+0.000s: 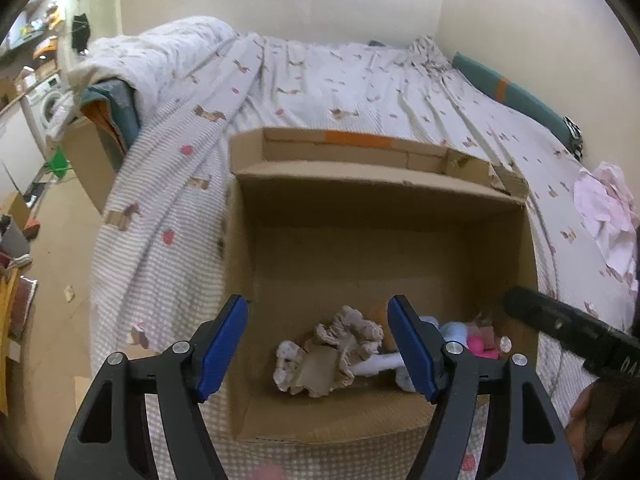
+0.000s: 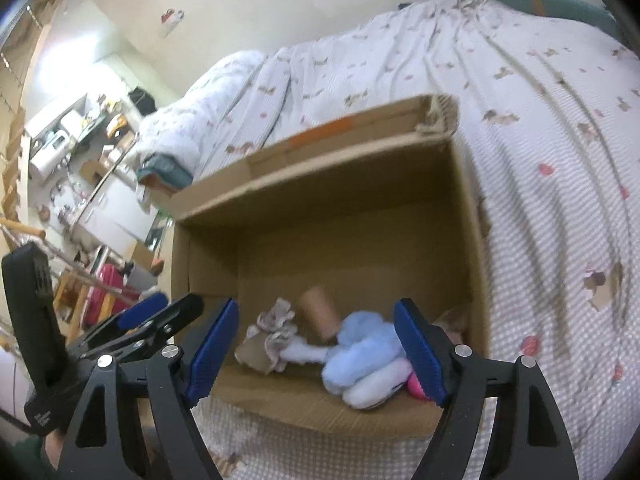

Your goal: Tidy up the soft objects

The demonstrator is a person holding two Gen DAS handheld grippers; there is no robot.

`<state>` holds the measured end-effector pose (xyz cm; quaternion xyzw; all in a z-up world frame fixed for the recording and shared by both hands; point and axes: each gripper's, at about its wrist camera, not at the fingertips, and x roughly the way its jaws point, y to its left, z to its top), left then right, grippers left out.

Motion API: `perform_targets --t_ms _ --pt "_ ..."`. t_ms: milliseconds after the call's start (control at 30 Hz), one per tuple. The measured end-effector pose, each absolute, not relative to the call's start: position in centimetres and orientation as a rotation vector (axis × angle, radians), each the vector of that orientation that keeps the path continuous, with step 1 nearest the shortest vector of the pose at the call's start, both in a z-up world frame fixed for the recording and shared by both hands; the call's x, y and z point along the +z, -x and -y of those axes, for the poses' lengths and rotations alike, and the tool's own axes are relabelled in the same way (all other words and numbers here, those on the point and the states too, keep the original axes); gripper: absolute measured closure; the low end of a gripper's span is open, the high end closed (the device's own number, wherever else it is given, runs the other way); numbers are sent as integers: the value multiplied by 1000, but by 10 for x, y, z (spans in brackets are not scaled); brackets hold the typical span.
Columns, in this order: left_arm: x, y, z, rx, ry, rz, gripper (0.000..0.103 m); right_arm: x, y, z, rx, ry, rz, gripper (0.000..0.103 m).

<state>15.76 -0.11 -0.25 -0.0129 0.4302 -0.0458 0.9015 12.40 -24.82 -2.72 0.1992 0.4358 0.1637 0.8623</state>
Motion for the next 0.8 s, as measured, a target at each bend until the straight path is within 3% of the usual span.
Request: perform_targets --t_ms 167,267,433,800 --pt "19 -144 -9 -28 7 -787 33 8 -104 259 255 -360 -743 19" --pt "36 -139 -12 -31 -2 -747 32 28 -92 260 249 -346 -680 13" --pt "63 -126 -28 -29 72 -735 20 47 -76 255 236 -307 -664 0" --pt "74 -64 -41 -48 81 -752 5 59 -35 257 214 -304 -680 0"
